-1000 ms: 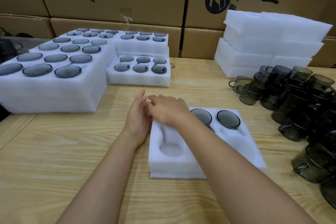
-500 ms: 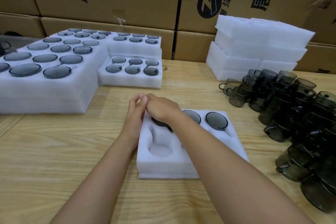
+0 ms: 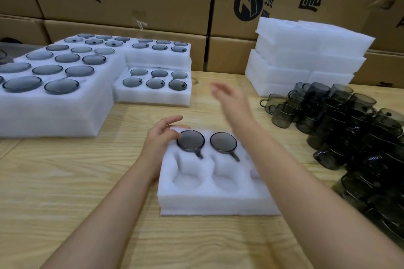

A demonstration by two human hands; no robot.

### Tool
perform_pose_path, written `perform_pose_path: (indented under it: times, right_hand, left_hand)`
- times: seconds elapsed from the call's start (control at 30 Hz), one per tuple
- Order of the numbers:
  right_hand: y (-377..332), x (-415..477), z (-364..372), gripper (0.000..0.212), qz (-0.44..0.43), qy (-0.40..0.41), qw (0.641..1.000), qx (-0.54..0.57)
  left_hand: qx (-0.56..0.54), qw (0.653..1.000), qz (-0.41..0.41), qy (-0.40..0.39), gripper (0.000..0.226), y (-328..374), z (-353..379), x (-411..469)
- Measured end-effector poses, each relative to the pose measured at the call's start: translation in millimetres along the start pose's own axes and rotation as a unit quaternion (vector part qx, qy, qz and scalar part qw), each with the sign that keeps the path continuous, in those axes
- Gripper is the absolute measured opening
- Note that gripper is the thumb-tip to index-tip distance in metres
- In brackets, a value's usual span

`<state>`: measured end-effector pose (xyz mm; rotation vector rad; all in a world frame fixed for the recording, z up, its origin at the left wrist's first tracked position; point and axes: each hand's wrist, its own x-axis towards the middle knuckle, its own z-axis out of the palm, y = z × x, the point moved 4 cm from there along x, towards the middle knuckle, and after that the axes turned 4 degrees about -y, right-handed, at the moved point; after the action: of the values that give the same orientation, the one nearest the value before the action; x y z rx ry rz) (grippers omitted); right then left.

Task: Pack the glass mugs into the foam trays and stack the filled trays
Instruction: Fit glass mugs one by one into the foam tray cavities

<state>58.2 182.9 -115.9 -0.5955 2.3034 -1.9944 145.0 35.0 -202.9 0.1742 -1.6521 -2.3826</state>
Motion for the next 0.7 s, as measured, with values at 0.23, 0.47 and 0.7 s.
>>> perform_pose_path:
  times: [0.23, 0.47, 0.7]
  right_hand:
    - [52, 23, -128, 0.019, 0.158, 0.170, 0.915, -0.329]
    - [77, 31, -144, 0.035, 0.107, 0.142, 0.817, -0.549]
    - [81, 39, -135, 0.049, 0.117, 0.166, 0.801, -0.564]
  left_hand:
    - [0.010, 1.000, -0.006, 0.006, 0.050, -1, -2, 1]
    - [-0.001, 1.000, -0.010, 0.001, 0.048, 1, 0, 1]
    - [-0.005, 1.000, -0.009, 0.001, 0.050, 2, 2, 1]
